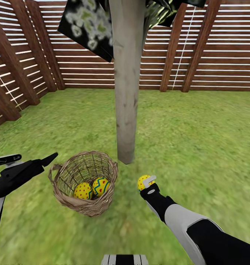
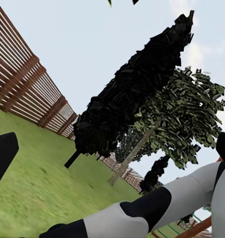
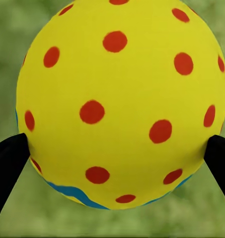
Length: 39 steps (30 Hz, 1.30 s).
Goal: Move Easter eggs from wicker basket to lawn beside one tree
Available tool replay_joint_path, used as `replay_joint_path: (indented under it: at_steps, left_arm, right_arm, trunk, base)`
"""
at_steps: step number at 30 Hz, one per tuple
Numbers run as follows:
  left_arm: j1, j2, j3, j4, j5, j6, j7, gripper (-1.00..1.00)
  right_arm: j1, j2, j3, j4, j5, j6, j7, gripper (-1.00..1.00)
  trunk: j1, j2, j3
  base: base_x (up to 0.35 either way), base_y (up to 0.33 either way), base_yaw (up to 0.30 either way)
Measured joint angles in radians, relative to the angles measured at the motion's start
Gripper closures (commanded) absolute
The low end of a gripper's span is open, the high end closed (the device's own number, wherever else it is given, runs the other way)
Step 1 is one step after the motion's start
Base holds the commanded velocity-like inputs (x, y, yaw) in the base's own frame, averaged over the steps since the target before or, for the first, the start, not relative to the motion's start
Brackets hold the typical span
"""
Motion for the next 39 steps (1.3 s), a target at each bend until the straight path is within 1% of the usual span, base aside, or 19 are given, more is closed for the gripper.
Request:
replay_joint_path:
  at_steps: [5,6,7,9,11,14,15,16,18,20,25,30,39]
  left_arm:
    - [0.0,0.001,0.0,0.0,0.0,0.0,0.0,-1.0]
    - [0.0,0.001,0.0,0.0,0.0,0.0,0.0,-1.0]
    - [0.0,0.002,0.001,0.0,0.0,0.0,0.0,-1.0]
    - [0.0,0.005,0.001,0.0,0.0,0.0,0.0,-1.0]
    - [0.0,0.006,0.002,0.0,0.0,0.0,0.0,-1.0]
    - [0.0,0.006,0.001,0.0,0.001,0.0,0.0,-1.0]
    - [0.0,0.006,0.001,0.0,0.001,0.0,0.0,-1.0]
    - [0.0,0.006,0.002,-0.001,0.001,0.0,0.0,-1.0]
    - [0.0,0.006,0.002,-0.001,0.001,0.0,0.0,-1.0]
    - [0.006,-0.001,0.001,0.002,0.004,0.001,0.0,-1.0]
    - [0.021,0.001,0.003,0.002,0.008,0.003,0.0,-1.0]
    - [0.023,0.002,0.003,0.002,0.009,0.003,0.0,-1.0]
    - [0.024,0.002,0.003,0.002,0.01,0.003,0.0,-1.0]
  right_arm:
    - [-0.001,0.0,0.0,0.0,-0.003,0.019,-0.002,1.0]
    - [-0.003,0.0,0.0,-0.001,-0.005,0.037,-0.003,1.0]
    - [-0.008,0.0,0.001,-0.007,-0.006,0.074,-0.004,1.0]
    - [-0.029,0.0,0.001,-0.049,-0.006,0.162,-0.005,1.0]
    - [-0.036,0.0,-0.001,-0.06,-0.009,0.187,-0.005,1.0]
    - [-0.038,0.0,-0.004,-0.06,-0.009,0.18,-0.003,1.0]
    - [-0.038,0.0,-0.005,-0.06,-0.009,0.163,-0.002,1.0]
    - [-0.038,0.0,-0.005,-0.059,-0.009,0.135,-0.002,1.0]
    - [-0.037,0.0,-0.003,-0.057,-0.008,0.051,-0.001,1.0]
    - [-0.037,0.0,-0.003,-0.067,-0.008,0.054,0.001,1.0]
    - [-0.037,0.0,-0.003,-0.068,-0.009,0.05,0.002,1.0]
    - [-0.037,0.0,-0.003,-0.068,-0.009,0.049,0.002,1.0]
    - [-0.037,0.0,-0.003,-0.067,-0.009,0.053,-0.003,1.0]
  trunk:
    - [0.002,-0.001,-0.019]
    - [0.003,-0.001,-0.023]
    - [0.003,-0.002,-0.027]
    - [0.004,-0.002,-0.035]
    - [0.005,-0.003,-0.043]
    - [0.006,-0.003,-0.054]
    - [0.007,-0.004,-0.058]
    - [0.007,-0.004,-0.062]
    - [0.008,-0.004,-0.07]
    - [0.008,-0.004,-0.07]
    - [0.008,-0.004,-0.07]
    - [0.008,-0.004,-0.07]
    - [0.012,-0.006,-0.104]
  base:
    - [0.0,0.0,0.0]
    - [0.0,0.0,0.0]
    - [0.0,0.0,0.0]
    - [0.0,0.0,0.0]
    - [0.0,0.0,0.0]
    - [0.0,0.0,0.0]
    - [0.0,0.0,0.0]
    - [0.0,0.0,0.0]
    - [0.0,0.0,0.0]
    - [0.0,0.0,0.0]
    - [0.0,0.0,0.0]
    - [0.0,0.0,0.0]
    - [0.0,0.0,0.0]
